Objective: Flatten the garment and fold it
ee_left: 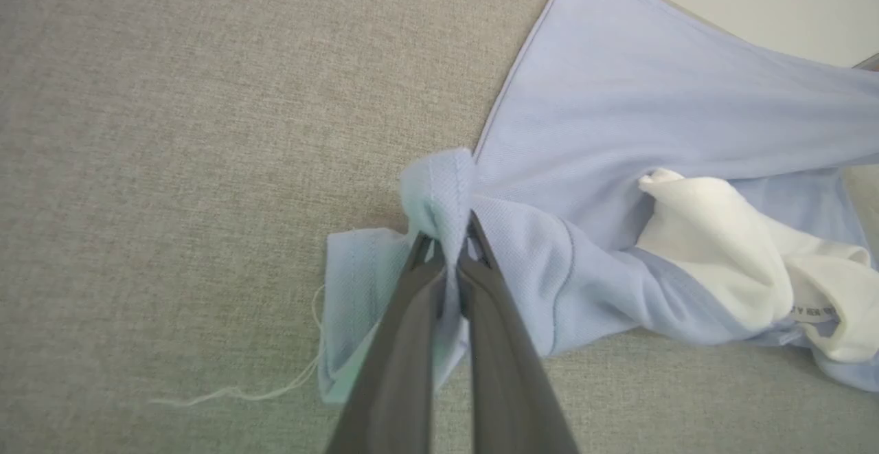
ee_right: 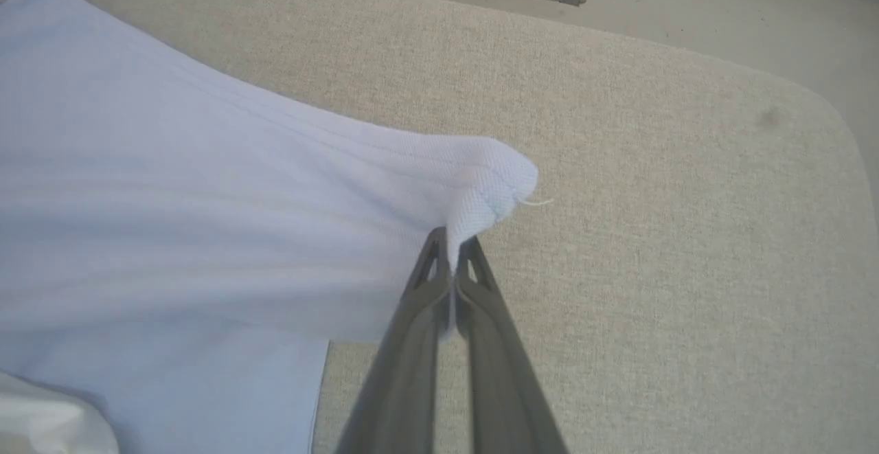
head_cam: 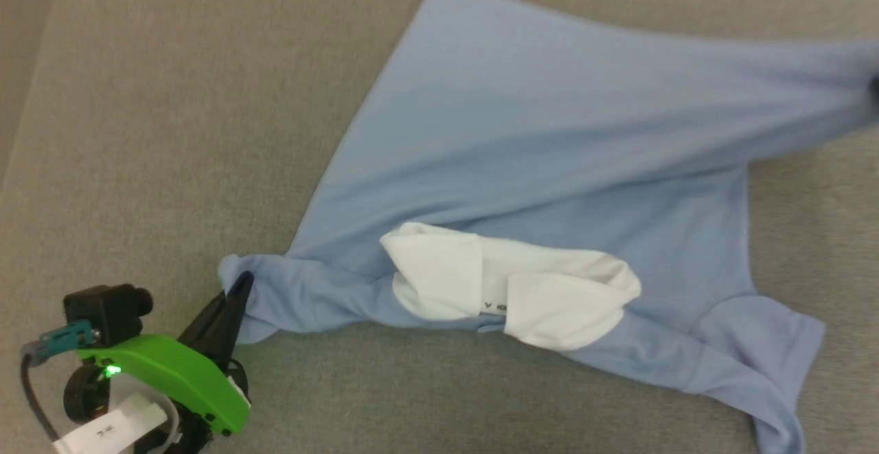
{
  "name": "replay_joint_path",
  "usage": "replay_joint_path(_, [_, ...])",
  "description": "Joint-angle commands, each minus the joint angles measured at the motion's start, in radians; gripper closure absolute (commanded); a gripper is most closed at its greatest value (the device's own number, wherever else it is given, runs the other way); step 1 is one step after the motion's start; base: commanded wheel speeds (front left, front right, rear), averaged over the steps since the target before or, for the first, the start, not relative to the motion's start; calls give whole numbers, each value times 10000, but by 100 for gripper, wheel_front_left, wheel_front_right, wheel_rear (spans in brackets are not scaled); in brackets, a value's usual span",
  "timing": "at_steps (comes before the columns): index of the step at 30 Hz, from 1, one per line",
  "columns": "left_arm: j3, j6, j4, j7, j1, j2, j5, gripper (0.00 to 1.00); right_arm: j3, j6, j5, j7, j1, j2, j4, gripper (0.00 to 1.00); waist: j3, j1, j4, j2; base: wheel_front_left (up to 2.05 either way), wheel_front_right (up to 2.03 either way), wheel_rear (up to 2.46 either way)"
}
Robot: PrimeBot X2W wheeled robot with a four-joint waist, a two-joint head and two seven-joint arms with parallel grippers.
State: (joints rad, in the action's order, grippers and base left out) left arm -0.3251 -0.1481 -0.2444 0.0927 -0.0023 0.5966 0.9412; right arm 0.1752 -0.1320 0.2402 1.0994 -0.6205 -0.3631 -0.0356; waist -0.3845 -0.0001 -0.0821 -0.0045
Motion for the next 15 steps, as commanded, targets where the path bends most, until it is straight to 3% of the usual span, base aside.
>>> replay_joint_path(1, [-80,-66,105,66,-265,-83,-177,100,44,13,197,61,681,79,-266,100,1830,1,922,45,0,0,0])
replay_joint_path(9, [-526,-261,708,244,-587,-506,-319,100,325,13,975,-335,4389,957,-1072,100,2580,1,1183,45,0,0,0])
replay_joint_path(15, [-506,-430,1189,-99,-496,-1049,-121,100,139,13,1106,-1182,6565,2163,-752,100,2674,1,1155,45,0,0,0])
